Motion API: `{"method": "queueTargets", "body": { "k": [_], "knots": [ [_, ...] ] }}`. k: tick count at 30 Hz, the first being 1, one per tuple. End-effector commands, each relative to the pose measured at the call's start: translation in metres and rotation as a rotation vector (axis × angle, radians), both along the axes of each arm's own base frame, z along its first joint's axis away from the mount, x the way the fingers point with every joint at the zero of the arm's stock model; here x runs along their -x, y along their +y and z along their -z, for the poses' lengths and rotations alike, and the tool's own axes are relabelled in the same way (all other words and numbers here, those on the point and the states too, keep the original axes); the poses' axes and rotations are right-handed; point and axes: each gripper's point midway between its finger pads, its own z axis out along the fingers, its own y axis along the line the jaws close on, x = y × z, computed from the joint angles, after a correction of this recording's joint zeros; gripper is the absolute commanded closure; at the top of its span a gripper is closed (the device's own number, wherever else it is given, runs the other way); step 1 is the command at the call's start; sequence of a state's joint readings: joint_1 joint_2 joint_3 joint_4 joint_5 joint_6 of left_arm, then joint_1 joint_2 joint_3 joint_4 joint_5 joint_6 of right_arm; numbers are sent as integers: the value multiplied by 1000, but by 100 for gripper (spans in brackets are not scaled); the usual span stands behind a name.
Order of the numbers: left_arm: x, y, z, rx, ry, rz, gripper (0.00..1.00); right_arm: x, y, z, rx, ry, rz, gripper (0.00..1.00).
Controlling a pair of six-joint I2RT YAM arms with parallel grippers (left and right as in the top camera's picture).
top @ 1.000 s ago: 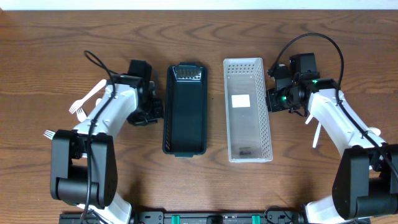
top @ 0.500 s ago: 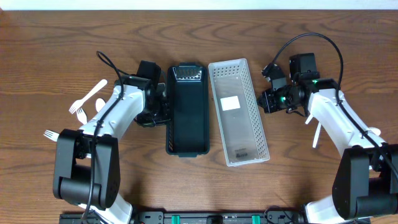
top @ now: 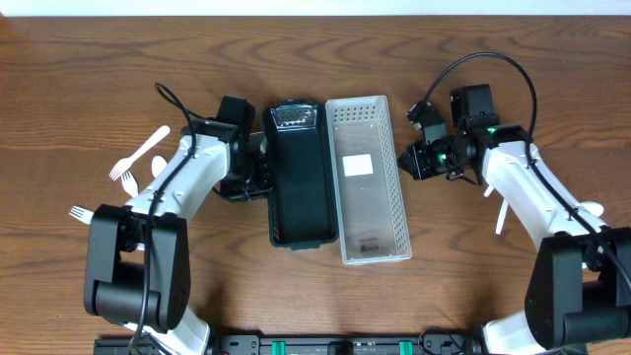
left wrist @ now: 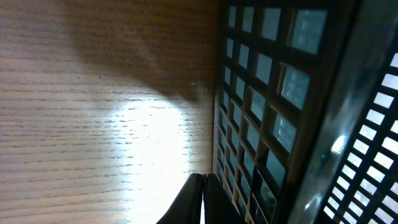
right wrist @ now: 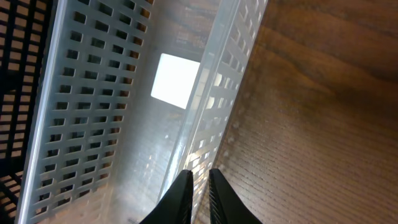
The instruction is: Pack container
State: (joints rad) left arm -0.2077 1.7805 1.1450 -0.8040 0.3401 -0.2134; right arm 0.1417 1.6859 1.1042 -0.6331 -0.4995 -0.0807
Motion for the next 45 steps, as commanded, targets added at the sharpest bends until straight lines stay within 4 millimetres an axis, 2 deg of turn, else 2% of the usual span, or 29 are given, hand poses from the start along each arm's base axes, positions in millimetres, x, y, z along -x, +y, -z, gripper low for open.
{"method": "queueTargets", "body": {
  "k": [1, 4, 6, 9, 11, 12, 14, 16, 17, 18, 19, 21, 25, 27, 30, 34, 40, 45],
  "knots": [
    [-4, -5, -2, 16, -5, 2, 94, -1, 13, -7, -40, -1, -8, 86],
    [-4, -2, -1, -2, -12, 13, 94, -3, 12, -6, -30, -8, -5, 84],
    [-5, 6, 0, -49, -21, 12, 94, -5, 5, -2, 14, -13, 15, 84],
    [-9, 19, -1, -123, -48, 19, 94, -13, -18, 5, 123, -22, 95, 82],
    [-14, 30, -7, -173, -88, 43, 90, -21, -36, 5, 189, -33, 169, 81],
    [-17, 36, -12, -199, -111, 39, 85, -25, -44, 3, 213, -45, 194, 79],
    [-23, 46, -26, -223, -157, 16, 55, -35, -64, -9, 272, -82, 264, 69],
    [-27, 53, -45, -222, -206, -2, 30, -46, -87, -34, 341, -124, 352, 56],
    [-28, 57, -56, -219, -230, -15, 20, -50, -96, -48, 371, -146, 386, 40],
    [-29, 60, -67, -217, -251, -30, 16, -54, -105, -66, 406, -174, 420, 25],
    [-27, 65, -81, -215, -275, -46, 14, -56, -112, -83, 436, -200, 442, 4],
    [-22, 74, -105, -212, -317, -77, 2, -60, -116, -119, 465, -261, 434, 1],
    [-6, 92, -142, -210, -401, -139, 2, -65, -92, -167, 342, -364, 352, 1],
    [1, 102, -157, -213, -443, -177, 2, -72, -90, -176, 316, -406, 366, 2],
    [8, 117, -176, -219, -503, -235, 2, -81, -108, -163, 340, -363, 487, 7],
    [15, 133, -193, -231, -560, -298, 2, -96, -123, -121, 383, -265, 524, 7],
    [20, 142, -193, -240, -546, -327, 2, -120, -149, -63, 422, -102, 573, 6],
    [20, 142, -191, -240, -536, -326, 2, -137, -166, -28, 442, -18, 574, 5]
  ]
}}
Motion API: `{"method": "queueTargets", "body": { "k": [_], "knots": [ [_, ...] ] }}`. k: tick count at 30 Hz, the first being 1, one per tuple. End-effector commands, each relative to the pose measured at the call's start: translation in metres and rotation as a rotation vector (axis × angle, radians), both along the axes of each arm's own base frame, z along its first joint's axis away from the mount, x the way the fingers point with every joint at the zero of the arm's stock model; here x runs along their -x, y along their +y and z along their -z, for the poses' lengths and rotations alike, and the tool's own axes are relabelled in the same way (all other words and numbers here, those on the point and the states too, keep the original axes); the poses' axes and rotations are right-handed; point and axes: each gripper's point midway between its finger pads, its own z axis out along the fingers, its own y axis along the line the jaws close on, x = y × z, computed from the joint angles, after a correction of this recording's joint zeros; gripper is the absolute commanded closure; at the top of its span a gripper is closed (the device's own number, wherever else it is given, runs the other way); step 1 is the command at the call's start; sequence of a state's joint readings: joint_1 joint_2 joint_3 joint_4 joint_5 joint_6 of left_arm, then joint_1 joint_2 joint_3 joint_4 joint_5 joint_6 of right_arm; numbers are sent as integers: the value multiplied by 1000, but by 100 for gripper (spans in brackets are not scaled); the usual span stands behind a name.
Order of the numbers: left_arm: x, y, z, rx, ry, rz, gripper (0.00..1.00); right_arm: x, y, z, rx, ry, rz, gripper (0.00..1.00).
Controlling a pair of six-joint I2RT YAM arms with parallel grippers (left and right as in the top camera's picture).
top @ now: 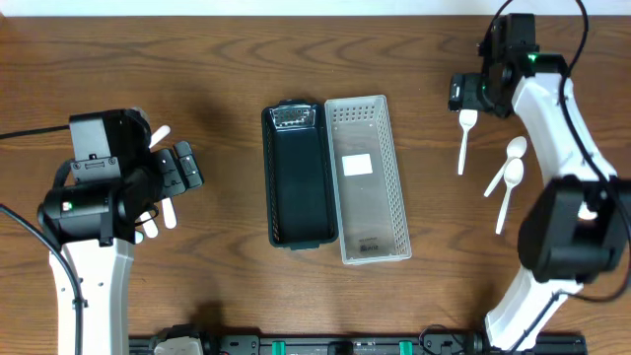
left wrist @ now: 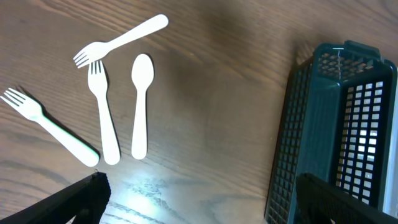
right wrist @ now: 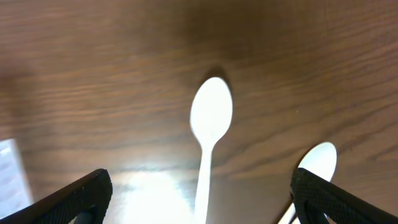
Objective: Pack container
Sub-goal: 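Move the right gripper over the upright white spoon, then grasp the white spoon with the right gripper and lift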
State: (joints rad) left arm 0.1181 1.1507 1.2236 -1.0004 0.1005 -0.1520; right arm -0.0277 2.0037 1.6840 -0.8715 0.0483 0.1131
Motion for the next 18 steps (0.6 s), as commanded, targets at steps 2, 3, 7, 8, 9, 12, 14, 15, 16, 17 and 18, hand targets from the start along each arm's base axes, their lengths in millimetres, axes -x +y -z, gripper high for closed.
{"method": "queueTargets", "body": {
  "k": [2, 3, 7, 8, 9, 12, 14, 15, 16, 17, 18],
  "knots": [
    [-1, 3, -2, -14, -1, 0, 2, -17, -13, 10, 2, 6, 33, 5],
    [-1, 3, -2, -14, -1, 0, 2, -17, -13, 17, 1, 21, 35, 5],
    [-1, 3, -2, -14, -1, 0, 2, -12, -11, 52, -7, 100, 35, 6],
    [-1, 3, -2, -14, -1, 0, 2, -9, -10, 61, -10, 125, 33, 7],
    [-1, 3, -2, -14, -1, 0, 2, -6, -9, 68, -12, 148, 39, 7],
    [-1, 3, -2, -14, -1, 0, 2, 1, -7, 85, -17, 199, 47, 9],
    [-1, 3, -2, -14, -1, 0, 2, 5, -6, 94, -22, 226, 63, 10],
    [-1, 3, -2, -14, -1, 0, 2, 6, -6, 98, -26, 237, 66, 11],
    [-1, 3, -2, -14, -1, 0, 2, 8, -6, 102, -27, 249, 70, 12],
    [-1, 3, -2, -14, -1, 0, 2, 10, -5, 104, -30, 258, 72, 14],
    [-1, 3, -2, -14, -1, 0, 2, 11, -5, 107, -31, 268, 73, 16]
  ]
}}
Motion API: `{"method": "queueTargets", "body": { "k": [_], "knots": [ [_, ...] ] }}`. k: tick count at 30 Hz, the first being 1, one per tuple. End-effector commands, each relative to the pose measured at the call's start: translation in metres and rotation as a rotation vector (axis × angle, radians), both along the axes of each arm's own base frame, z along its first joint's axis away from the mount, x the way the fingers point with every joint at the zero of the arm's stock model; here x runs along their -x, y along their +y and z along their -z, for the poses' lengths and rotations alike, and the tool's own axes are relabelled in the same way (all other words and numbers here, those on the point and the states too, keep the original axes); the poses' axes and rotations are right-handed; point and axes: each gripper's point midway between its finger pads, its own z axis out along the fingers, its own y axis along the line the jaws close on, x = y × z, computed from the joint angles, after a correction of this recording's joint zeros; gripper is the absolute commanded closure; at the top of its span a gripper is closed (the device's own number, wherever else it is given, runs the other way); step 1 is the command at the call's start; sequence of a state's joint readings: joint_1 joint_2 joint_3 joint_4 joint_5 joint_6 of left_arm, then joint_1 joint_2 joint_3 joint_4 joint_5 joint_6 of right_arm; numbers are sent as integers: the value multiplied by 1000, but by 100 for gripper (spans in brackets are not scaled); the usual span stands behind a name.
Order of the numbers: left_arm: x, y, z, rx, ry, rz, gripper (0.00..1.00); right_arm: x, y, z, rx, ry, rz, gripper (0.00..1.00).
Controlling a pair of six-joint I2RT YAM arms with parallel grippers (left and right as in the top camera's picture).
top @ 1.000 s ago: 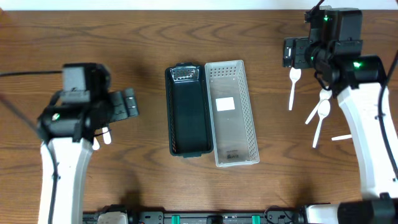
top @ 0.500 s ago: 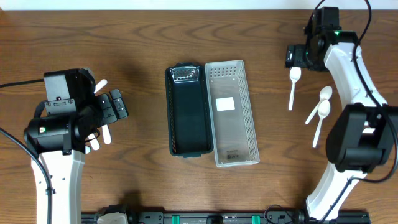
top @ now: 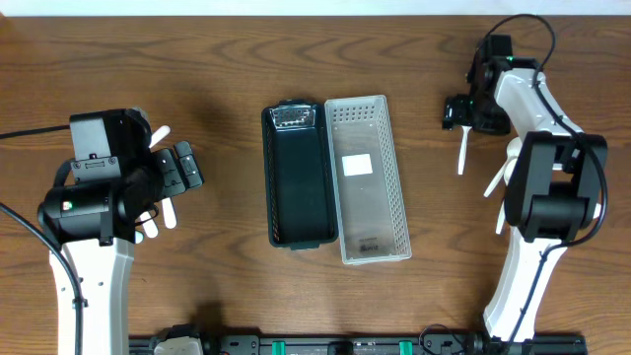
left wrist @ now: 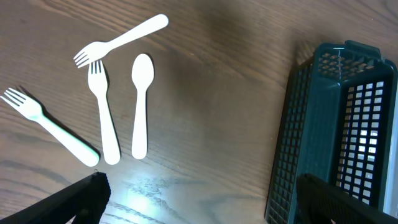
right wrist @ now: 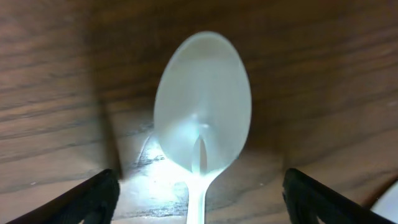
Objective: Pack container
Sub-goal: 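Grasp the white spoon with the right gripper and lift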
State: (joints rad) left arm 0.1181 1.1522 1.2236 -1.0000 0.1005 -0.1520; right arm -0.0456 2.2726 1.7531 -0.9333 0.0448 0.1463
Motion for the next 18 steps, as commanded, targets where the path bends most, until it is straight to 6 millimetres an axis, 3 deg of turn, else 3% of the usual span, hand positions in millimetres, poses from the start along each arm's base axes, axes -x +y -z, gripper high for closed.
{"method": "queueTargets", "body": {
  "k": [1, 5, 9, 13, 14, 18],
  "knots": [
    [-1, 3, -3, -14, -2, 0, 2, 1, 3, 5, -8, 17, 26, 18],
    [-1, 3, -3, -14, -2, 0, 2, 5, 3, 8, -10, 36, 29, 40],
    [-1, 3, -3, -14, -2, 0, 2, 9, 4, 8, -18, 50, 36, 74],
    [-1, 3, -3, -14, -2, 0, 2, 11, 6, 8, -26, 59, 35, 95],
    [-1, 3, -3, -14, -2, 0, 2, 11, 6, 8, -26, 59, 35, 99],
    [-1, 3, -3, -14, -2, 0, 2, 10, 7, 7, -26, 55, 40, 99]
  ]
}}
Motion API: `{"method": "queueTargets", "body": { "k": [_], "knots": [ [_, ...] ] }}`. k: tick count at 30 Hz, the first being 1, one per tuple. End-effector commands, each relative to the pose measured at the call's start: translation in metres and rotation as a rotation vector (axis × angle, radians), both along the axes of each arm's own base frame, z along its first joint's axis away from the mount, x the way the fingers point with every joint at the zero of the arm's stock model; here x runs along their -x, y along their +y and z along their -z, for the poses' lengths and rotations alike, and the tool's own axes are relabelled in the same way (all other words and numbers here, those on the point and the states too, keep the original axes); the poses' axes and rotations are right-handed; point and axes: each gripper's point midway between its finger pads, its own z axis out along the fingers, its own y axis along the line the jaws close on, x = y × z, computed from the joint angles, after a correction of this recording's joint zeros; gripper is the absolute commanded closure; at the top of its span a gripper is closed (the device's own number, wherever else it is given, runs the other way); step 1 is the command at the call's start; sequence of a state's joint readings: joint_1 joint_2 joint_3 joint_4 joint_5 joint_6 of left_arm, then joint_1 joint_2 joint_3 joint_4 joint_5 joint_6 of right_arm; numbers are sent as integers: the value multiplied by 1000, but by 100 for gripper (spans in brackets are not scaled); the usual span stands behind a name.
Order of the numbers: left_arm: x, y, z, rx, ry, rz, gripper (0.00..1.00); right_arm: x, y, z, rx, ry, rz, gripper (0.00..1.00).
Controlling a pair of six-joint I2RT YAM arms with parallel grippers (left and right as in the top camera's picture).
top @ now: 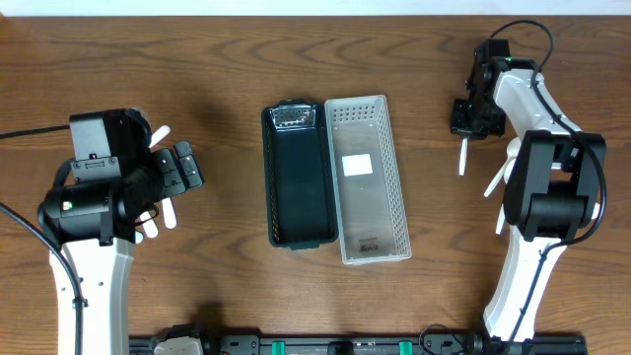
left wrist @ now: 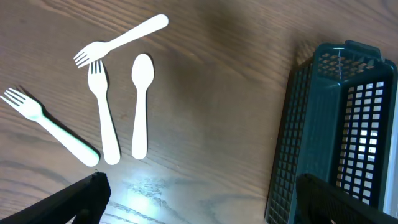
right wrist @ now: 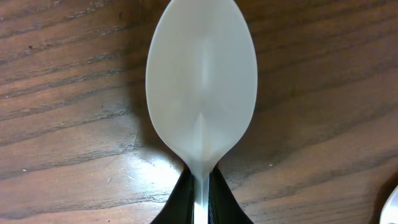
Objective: Pack container
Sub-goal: 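Grasp the white spoon with the right gripper and lift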
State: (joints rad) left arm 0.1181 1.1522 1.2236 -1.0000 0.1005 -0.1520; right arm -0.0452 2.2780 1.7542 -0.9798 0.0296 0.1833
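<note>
A dark green basket [top: 299, 176] and a white perforated basket [top: 367, 177] lie side by side mid-table. At the far right my right gripper [top: 465, 116] is down at the table, shut on the neck of a white plastic spoon [right wrist: 202, 74], whose handle pokes out toward the front [top: 461, 156]. My left gripper [left wrist: 202, 202] hovers open left of the green basket [left wrist: 329, 124], holding nothing. Beneath it lie a white spoon [left wrist: 140, 106] and three white forks, one of them upright beside the spoon [left wrist: 102, 115].
Two more white spoons lie near the right arm, partly under it, with handles showing [top: 490, 184]. The edge of one shows in the right wrist view [right wrist: 393, 208]. The white basket carries a white label on its floor [top: 357, 165].
My right gripper stood open on either side of the spoon's bowl; now its fingers are shut on the spoon's neck. The left arm and both baskets have not moved.
First both grippers were shut and low against the outer walls of the two baskets. Then both were drawn away and open, the left over the forks, the right over the spoons at the far right. The right one came down on a spoon and now grips it.
</note>
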Motion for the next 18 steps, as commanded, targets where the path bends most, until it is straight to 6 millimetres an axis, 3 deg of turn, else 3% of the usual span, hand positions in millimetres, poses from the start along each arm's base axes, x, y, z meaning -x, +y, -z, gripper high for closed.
{"method": "queueTargets", "body": {
  "k": [1, 4, 8, 9, 13, 15, 18],
  "knots": [
    [-1, 3, -3, -15, -2, 0, 2, -3, 5, 1, -6, -1, 11, 99],
    [-1, 3, -3, -15, -2, 0, 1, -9, 12, -24, -10, -39, 5, 99],
    [-1, 3, -3, -15, -2, 0, 2, -23, 35, -103, -15, -181, -39, 99],
    [-1, 4, -3, -15, -2, 0, 2, -24, 46, -134, -24, -240, -37, 99],
    [-1, 4, -3, -15, -2, 0, 2, -8, 88, -197, -97, -349, -40, 99],
    [-1, 3, -3, -15, -1, 0, 2, 7, 113, -214, -135, -360, -46, 99],
    [-1, 3, -3, -15, -1, 0, 2, 28, 146, -217, -157, -320, -67, 99]
  ]
}}
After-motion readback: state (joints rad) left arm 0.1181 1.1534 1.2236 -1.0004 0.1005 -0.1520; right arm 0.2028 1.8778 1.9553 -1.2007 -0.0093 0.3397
